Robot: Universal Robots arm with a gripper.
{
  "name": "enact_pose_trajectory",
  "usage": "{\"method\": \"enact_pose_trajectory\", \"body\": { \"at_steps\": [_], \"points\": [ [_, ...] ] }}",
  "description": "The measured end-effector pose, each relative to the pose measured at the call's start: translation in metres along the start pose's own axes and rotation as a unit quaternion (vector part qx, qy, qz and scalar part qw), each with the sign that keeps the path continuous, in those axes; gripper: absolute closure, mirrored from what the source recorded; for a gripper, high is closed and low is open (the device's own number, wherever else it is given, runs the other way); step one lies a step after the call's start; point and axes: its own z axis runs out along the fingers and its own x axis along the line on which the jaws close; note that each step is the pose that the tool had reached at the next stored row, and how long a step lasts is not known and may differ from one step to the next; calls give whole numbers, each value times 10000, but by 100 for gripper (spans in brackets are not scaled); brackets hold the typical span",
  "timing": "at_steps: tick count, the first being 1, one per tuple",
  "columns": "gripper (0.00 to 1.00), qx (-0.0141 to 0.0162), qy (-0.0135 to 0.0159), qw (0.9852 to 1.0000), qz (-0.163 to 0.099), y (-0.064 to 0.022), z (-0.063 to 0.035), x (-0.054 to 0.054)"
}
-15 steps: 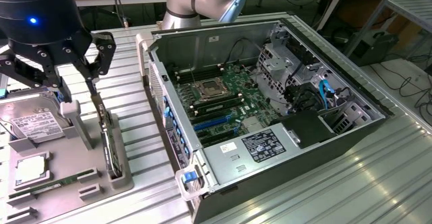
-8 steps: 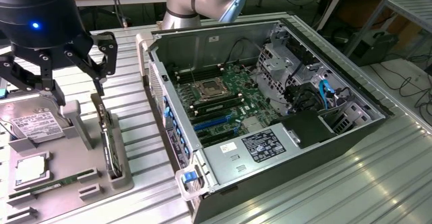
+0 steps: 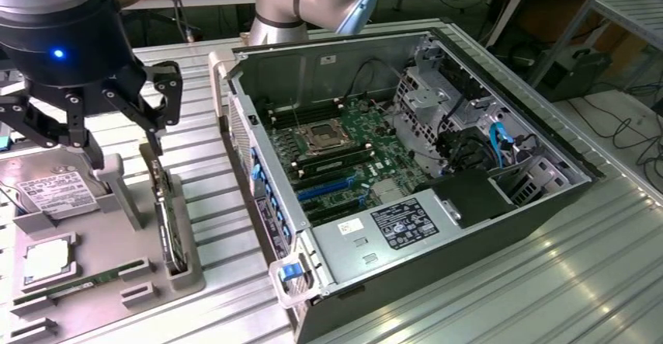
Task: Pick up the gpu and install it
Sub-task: 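Pick up the gpu and move the gpu toward the slot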
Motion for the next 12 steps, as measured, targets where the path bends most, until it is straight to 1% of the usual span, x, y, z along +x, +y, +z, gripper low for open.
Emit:
{"method": "enact_pose_trajectory", "body": {
  "at_steps": [2, 7, 9, 12],
  "points": [
    [40, 42, -2, 10000, -2, -1, 13, 0],
    [40, 46, -2, 10000, -2, -11, 104, 3],
    [40, 46, -2, 10000, -7, -37, 149, 3],
    [40, 45, 0, 10000, -72, -48, 197, 5]
  ]
}}
